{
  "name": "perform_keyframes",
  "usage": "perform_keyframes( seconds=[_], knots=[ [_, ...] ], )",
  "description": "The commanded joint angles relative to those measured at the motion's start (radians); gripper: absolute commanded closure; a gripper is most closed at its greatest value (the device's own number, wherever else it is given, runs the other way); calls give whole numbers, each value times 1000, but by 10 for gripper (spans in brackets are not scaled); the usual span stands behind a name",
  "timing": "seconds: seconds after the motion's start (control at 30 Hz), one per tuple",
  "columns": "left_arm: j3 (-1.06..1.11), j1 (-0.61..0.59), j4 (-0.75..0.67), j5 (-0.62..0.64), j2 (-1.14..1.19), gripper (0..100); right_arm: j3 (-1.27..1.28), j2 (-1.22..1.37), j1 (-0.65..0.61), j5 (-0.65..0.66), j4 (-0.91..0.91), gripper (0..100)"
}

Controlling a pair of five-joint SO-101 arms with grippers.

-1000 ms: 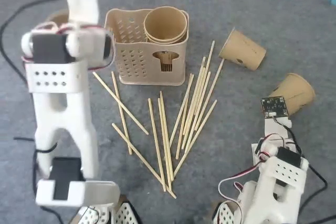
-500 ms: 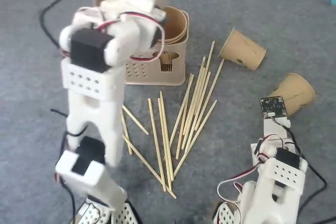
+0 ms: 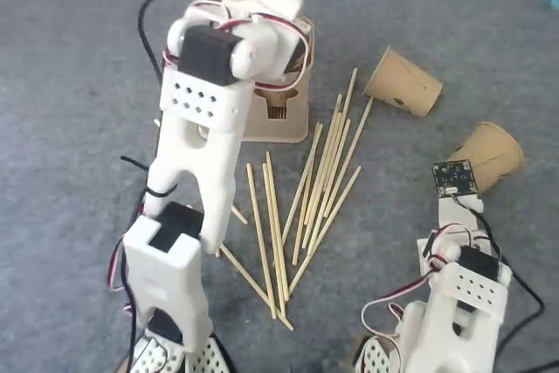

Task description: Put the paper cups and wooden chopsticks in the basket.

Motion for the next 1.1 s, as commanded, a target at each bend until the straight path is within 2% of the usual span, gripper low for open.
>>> perform_keyframes(
  seconds=[0.0, 0.23, 0.57, 1.07],
  knots=[
    [-42, 38, 37, -14, -32, 988, -3, -28, -12, 14, -8, 991],
    [-36, 32, 54, -83, -31, 988, -3, -28, -12, 14, -8, 991],
    [-38, -37, 64, -87, -29, 988, -3, -28, -12, 14, -8, 991],
    [-10, -34, 80, -141, -37, 983, -3, -28, -12, 11, -8, 991]
  ],
)
